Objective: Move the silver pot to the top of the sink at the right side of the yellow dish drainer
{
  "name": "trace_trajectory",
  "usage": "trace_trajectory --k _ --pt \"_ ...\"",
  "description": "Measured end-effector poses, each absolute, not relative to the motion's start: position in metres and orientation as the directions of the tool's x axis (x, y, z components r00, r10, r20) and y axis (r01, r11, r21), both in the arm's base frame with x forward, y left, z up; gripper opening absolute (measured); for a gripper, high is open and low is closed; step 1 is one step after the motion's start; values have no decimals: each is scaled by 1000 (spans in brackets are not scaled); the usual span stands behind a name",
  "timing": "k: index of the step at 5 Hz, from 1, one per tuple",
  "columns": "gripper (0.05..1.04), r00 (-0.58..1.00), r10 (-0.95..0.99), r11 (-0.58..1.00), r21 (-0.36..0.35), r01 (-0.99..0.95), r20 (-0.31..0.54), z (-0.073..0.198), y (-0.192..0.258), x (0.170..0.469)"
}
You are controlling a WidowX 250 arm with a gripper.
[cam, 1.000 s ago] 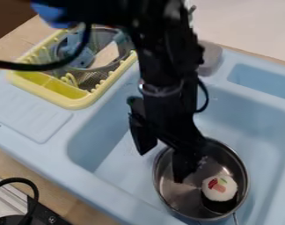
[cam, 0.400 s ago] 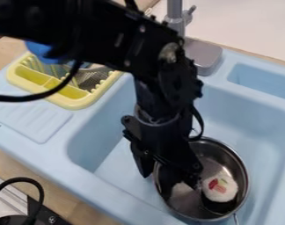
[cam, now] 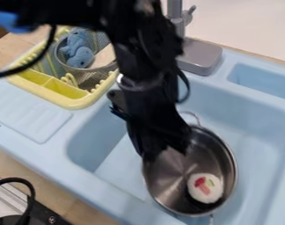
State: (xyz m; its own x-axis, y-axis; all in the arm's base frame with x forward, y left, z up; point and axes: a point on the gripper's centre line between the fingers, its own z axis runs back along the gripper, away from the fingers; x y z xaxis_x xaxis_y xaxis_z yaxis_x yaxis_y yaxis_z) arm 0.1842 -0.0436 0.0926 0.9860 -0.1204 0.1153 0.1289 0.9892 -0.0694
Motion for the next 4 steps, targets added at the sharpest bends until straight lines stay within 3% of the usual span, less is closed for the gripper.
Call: trace_trajectory --k 2,4 --pt "54 990 -42 988 -143 61 134 120 -17 180" --pt "54 982 101 983 -171 -73 161 148 38 171"
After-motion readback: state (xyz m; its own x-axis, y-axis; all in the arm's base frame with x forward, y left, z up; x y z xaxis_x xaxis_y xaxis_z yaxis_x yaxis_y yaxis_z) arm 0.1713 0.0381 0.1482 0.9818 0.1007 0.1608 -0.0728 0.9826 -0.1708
